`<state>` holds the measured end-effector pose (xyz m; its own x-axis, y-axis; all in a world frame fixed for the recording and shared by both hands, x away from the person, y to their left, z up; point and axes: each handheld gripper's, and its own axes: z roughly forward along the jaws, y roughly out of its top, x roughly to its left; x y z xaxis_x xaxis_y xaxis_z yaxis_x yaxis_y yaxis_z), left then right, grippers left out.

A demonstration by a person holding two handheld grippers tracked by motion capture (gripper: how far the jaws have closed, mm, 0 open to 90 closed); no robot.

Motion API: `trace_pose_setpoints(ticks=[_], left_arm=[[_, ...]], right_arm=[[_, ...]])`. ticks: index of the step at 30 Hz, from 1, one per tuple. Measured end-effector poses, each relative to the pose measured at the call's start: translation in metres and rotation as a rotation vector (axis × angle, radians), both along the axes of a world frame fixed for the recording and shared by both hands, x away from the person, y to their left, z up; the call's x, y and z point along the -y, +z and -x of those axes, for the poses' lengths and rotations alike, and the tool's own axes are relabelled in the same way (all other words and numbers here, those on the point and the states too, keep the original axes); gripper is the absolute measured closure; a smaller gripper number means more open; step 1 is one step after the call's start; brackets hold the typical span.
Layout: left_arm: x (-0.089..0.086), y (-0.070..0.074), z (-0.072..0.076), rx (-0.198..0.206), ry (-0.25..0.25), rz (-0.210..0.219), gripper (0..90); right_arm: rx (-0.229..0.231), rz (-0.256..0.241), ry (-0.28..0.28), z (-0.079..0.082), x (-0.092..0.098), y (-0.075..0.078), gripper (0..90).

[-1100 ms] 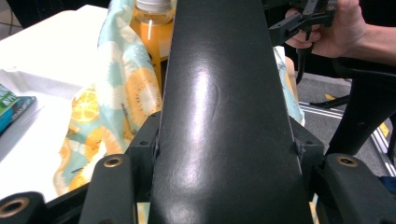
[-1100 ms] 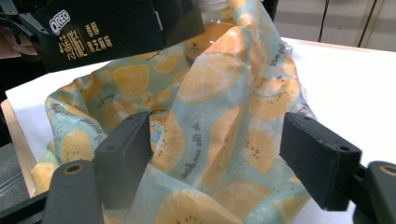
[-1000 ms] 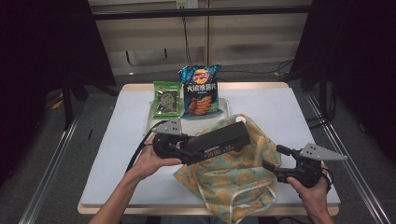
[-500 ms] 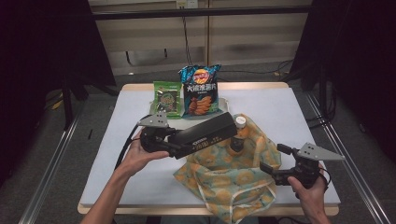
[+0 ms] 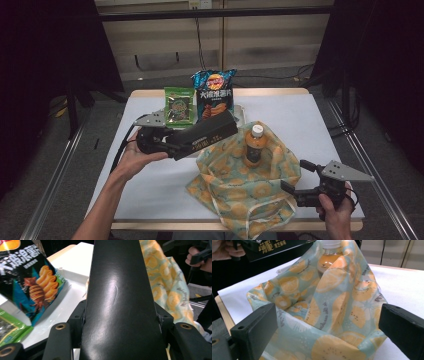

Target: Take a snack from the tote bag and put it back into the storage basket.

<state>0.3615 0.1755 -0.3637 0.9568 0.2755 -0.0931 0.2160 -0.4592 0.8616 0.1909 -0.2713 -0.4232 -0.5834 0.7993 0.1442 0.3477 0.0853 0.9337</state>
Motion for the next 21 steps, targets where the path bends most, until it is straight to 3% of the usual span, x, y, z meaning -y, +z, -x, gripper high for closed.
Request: trace_pose_setpoints(ticks=[8, 16, 18, 21], left_arm=[[-0.006, -0.001, -0.026, 0.005, 0.039, -0.034, 43.2], [0.001, -0.016, -0.048, 0.002, 0.041, -0.108, 43.2], [0.003, -0.02, -0.053, -0.008, 0.047, -0.093, 43.2], [0.006, -0.027, -0.06, -0.013, 0.058, -0.12, 43.2]], right_arm=[[-0.01, 0.009, 0.022, -0.001, 0.0, -0.003, 1.6], [-0.019, 0.005, 0.029, -0.001, -0.001, -0.003, 1.6], [-0.017, 0.012, 0.035, -0.002, -0.002, -0.003, 1.6], [-0.023, 0.007, 0.035, -0.002, -0.002, -0.004, 1.6]])
